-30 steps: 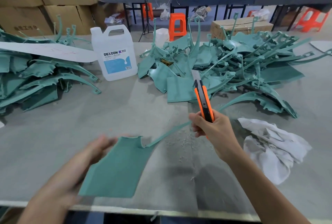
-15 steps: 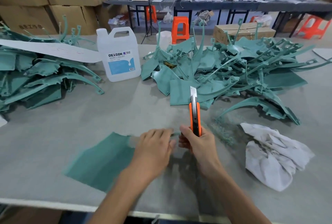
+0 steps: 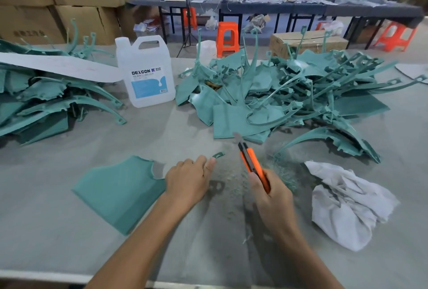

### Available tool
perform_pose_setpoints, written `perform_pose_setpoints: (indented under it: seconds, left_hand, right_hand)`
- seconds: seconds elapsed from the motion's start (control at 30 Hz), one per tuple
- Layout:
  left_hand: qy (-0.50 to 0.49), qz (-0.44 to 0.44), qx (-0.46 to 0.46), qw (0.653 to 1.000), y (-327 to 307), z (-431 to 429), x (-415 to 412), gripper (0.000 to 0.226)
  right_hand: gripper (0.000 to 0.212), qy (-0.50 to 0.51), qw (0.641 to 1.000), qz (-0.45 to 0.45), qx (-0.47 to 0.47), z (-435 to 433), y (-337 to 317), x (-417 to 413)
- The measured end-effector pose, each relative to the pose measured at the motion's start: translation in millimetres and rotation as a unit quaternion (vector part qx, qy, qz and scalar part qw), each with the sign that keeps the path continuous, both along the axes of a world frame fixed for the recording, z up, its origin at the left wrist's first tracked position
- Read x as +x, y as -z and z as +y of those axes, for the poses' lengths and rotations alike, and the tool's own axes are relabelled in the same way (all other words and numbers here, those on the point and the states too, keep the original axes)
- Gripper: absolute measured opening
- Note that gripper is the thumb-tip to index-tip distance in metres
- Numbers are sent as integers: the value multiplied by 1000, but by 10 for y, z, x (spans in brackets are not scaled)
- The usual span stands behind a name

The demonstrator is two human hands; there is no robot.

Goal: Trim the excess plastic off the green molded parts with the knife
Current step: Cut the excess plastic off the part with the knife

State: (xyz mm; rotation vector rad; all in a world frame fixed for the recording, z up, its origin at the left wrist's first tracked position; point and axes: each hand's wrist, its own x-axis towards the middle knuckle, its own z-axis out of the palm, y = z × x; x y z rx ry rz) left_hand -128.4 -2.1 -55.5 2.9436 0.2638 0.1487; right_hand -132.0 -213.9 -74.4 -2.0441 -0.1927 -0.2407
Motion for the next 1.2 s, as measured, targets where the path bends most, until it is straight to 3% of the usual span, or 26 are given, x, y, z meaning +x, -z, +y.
perform_pose_setpoints:
  seconds: [0.17,0.33,1.2]
  left_hand:
    - [-16,3,-7,1000,71,1,57,60]
    - [-16,-13,3,1000,116,0,82,60]
    - [25,7,77,997,100,56,51,64]
  right_hand:
    - [41,18,995,-42,-93,1,35,-70]
    - [41,3,992,-32,-120,9,1,-88]
    - [31,38,995,18,-91,-4,-121,-167]
